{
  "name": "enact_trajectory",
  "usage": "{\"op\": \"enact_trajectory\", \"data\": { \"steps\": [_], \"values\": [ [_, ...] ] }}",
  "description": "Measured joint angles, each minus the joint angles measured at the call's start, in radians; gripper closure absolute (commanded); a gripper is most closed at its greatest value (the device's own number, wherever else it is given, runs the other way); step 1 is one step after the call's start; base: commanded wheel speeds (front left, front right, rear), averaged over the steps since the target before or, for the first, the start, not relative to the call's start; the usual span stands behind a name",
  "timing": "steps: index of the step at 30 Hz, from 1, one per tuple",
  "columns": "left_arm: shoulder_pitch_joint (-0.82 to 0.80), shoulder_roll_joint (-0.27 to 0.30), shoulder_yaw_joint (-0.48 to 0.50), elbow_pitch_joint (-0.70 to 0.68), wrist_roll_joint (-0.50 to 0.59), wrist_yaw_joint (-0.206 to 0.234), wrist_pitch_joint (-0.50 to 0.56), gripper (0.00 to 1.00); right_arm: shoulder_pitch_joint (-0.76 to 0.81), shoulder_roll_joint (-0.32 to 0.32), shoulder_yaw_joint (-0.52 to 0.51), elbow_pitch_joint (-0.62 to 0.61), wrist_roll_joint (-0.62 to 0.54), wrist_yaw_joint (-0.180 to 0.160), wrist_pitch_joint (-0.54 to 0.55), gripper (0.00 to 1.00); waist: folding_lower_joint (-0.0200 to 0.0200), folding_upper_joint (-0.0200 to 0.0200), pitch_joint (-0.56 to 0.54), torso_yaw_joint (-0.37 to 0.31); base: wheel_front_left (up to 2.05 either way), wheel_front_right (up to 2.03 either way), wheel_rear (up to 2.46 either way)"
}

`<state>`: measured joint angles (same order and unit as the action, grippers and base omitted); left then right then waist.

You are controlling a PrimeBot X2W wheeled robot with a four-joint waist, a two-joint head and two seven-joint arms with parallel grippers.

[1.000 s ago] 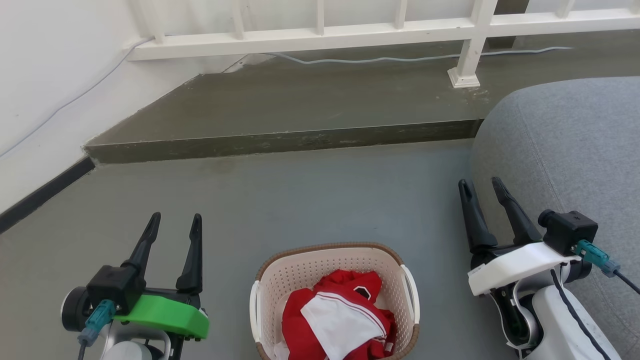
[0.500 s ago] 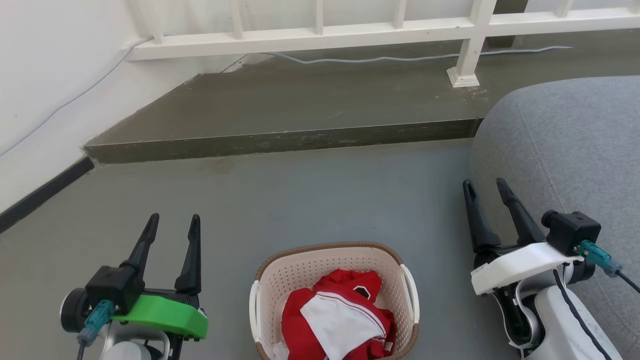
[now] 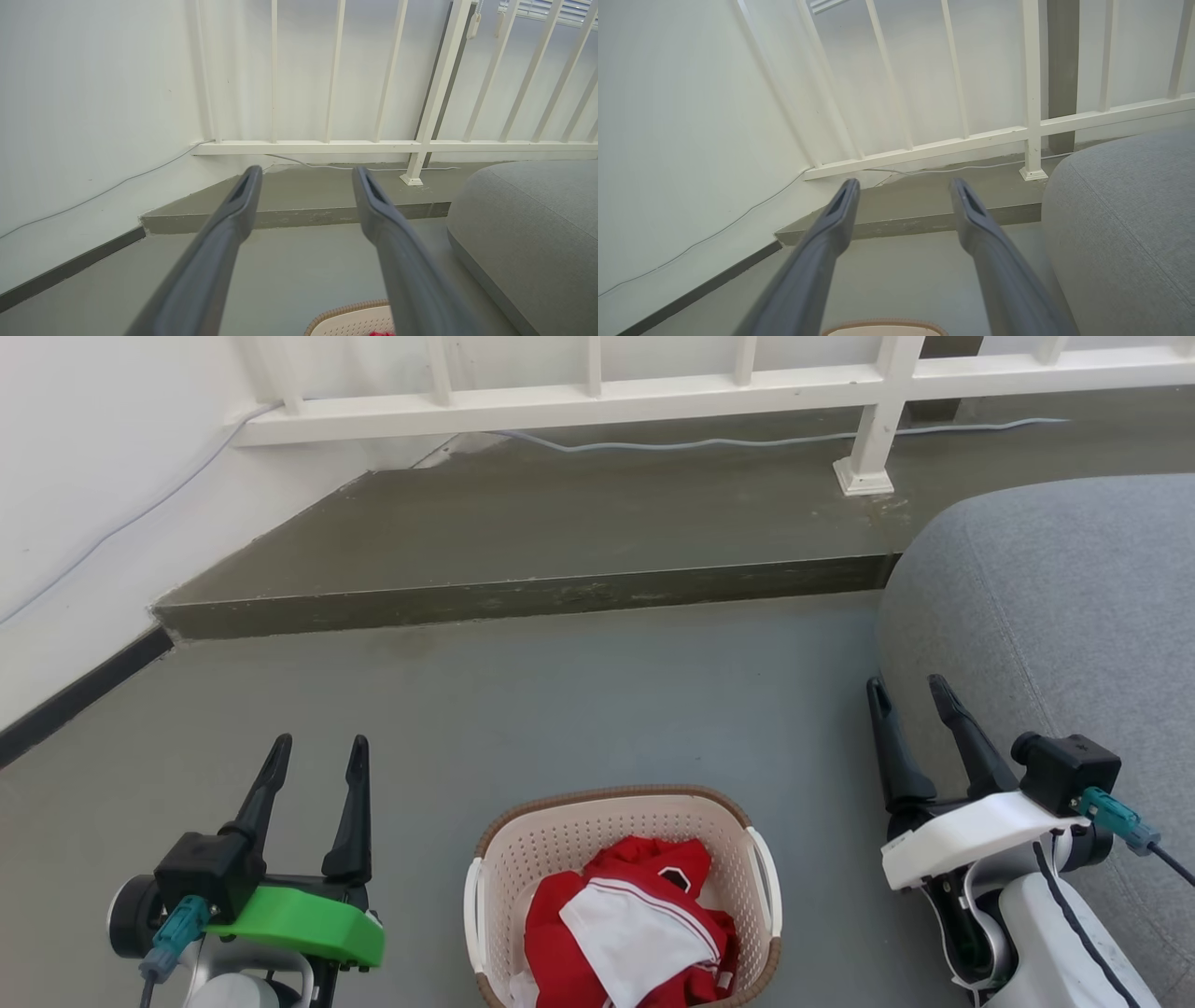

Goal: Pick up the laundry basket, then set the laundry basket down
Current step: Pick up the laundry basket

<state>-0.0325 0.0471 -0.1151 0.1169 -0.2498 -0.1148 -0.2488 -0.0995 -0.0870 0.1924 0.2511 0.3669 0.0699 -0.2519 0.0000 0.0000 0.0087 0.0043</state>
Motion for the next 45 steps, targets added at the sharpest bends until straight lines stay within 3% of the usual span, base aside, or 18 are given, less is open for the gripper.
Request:
{"op": "enact_trajectory", "data": {
  "steps": [17,38,45],
  "values": [
    [-0.042,-0.002,-0.007,0.041,-0.029,-0.001,0.000,0.00,-0.021,0.002,-0.026,0.047,-0.005,0.000,0.000,0.00,0.0000,0.0000,0.115,-0.022,0.00,0.00,0.00],
    [-0.270,-0.008,-0.085,0.284,-0.038,-0.009,-0.003,0.00,-0.204,0.010,-0.028,0.233,0.004,0.014,0.000,0.00,0.0001,0.0000,0.404,-0.033,0.00,0.00,0.00],
    [-0.365,-0.011,-0.095,0.391,-0.089,-0.010,0.012,0.00,-0.293,0.011,-0.012,0.314,0.010,0.026,0.004,0.00,0.0001,0.0000,0.504,-0.027,0.00,0.00,0.00]
  ]
}}
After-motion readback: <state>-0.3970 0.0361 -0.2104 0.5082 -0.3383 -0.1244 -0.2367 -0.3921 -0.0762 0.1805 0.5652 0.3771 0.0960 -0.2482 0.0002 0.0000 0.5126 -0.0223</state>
